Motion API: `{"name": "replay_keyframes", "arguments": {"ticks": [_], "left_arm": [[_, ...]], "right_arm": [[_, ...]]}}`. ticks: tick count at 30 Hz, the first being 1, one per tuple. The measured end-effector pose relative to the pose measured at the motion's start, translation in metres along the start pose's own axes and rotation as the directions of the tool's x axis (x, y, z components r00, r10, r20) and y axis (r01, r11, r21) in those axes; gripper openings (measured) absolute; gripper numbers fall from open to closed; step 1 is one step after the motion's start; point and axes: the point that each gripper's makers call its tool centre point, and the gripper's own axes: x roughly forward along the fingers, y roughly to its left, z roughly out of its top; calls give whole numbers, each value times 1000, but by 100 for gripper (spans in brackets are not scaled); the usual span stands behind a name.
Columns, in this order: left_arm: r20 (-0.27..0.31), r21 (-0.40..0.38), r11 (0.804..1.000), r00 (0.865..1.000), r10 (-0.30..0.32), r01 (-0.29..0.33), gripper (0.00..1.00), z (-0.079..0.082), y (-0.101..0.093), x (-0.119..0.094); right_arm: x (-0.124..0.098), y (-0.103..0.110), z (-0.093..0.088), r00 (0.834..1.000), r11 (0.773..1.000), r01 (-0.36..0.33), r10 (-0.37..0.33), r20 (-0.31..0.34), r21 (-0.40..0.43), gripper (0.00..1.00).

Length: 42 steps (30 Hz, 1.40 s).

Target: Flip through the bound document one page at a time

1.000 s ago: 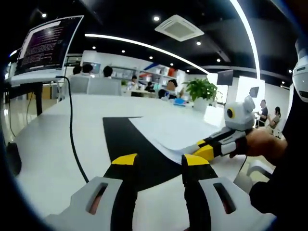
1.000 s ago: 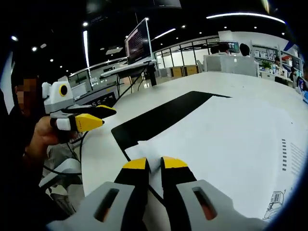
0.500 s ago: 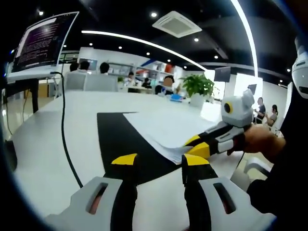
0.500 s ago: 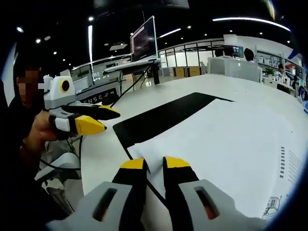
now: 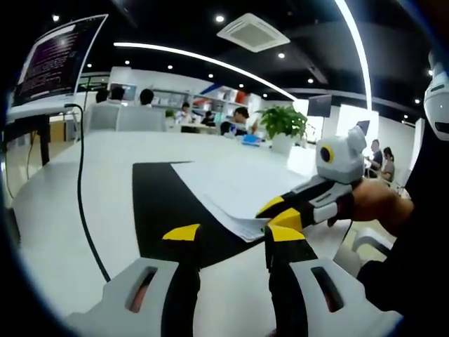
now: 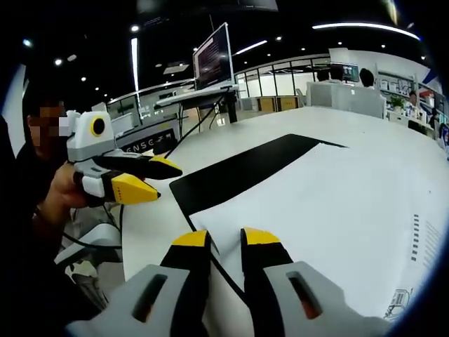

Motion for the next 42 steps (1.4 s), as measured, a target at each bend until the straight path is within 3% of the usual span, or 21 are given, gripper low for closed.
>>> {"name": "replay_keyframes", "arguments": {"ticks": [8, 13, 19, 20, 21, 23, 28, 33, 38, 42], "left_arm": [[3, 36, 999, 1000, -26, 26, 38, 13, -1, 9], [-4, 82, 992, 996, -93, 93, 38, 30, -6, 33], [-16, 72, 985, 987, -159, 159, 38, 40, -12, 68], [-34, 65, 984, 985, -167, 169, 38, 38, -13, 73], [-98, 54, 982, 979, -177, 183, 38, 30, -14, 80], [-166, 79, 976, 968, -187, 202, 38, 21, -14, 94], [-177, 180, 958, 966, -190, 222, 39, 24, -15, 120], [-147, 141, 966, 969, -198, 218, 38, 35, -16, 134], [-178, 125, 968, 964, -196, 219, 38, 23, -17, 135], [-192, 148, 957, 957, -219, 249, 35, 15, -21, 138]], "right_arm": [[0, 0, -1, 1000, 1000, -4, 4, -10, -24, 18], [0, 1, -2, 1000, 999, -1, 0, -18, -47, 18], [0, 3, -3, 1000, 999, -3, 1, -24, -51, 18], [-1, 3, -3, 1000, 999, -2, 1, -24, -54, 18], [-1, 3, -3, 1000, 998, -2, 1, -25, -58, 18], [-1, 4, -3, 1000, 998, 0, -2, -29, -68, 18], [0, 4, -3, 999, 996, 3, -7, -39, -94, 18], [0, 3, -3, 998, 995, 3, -9, -56, -101, 18], [0, 3, -3, 998, 994, 1, -7, -57, -112, 18], [0, 4, -3, 998, 993, -3, -3, -57, -117, 18]]}}
